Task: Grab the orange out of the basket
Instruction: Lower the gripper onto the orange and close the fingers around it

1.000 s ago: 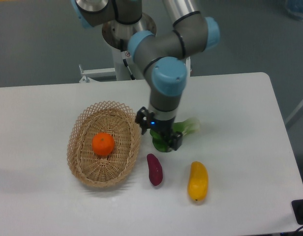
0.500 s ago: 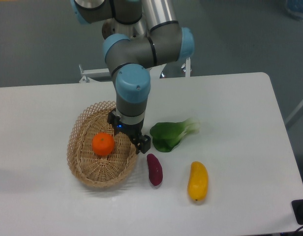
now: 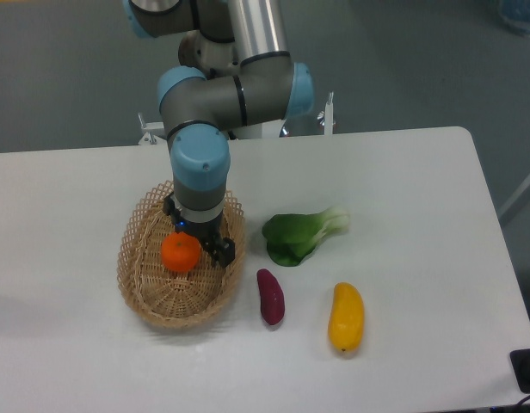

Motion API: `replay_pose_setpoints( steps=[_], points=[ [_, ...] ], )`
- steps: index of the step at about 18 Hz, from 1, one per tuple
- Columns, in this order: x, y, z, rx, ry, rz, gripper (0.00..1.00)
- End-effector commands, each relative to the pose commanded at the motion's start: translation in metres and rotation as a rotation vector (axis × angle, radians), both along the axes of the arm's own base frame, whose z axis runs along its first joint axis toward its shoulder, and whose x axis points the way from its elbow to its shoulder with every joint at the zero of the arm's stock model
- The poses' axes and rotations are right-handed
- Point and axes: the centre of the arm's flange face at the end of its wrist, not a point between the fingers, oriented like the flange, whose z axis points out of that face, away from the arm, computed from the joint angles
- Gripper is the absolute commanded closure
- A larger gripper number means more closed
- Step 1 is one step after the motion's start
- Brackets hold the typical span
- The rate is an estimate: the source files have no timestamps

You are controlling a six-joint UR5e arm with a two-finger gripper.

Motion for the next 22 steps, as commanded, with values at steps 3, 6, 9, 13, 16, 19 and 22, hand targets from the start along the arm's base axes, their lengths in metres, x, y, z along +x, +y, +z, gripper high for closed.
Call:
replay_pose_setpoints(
  steps=[3,6,9,13,16,19,22],
  points=[
    [0.000,0.000,-0.002,-0.002,-0.002,0.000,0.00],
    [0.001,0.000,-0.006,-0.011,-0.006,0.001,0.00],
    [0.013,0.003,-0.009,-0.016,-0.009,-0.020,0.00],
    [0.030,0.007,-0.027,-0.052,-0.023,-0.018,0.00],
    [0.029,0.012,-0.034,-0.040,-0.002,-0.012,0.00],
    [0.032,0.016,-0.041,-0.039,0.003,0.009,0.00],
    [0.035,0.017,-0.047,-0.052,0.002,0.013,0.00]
  ],
)
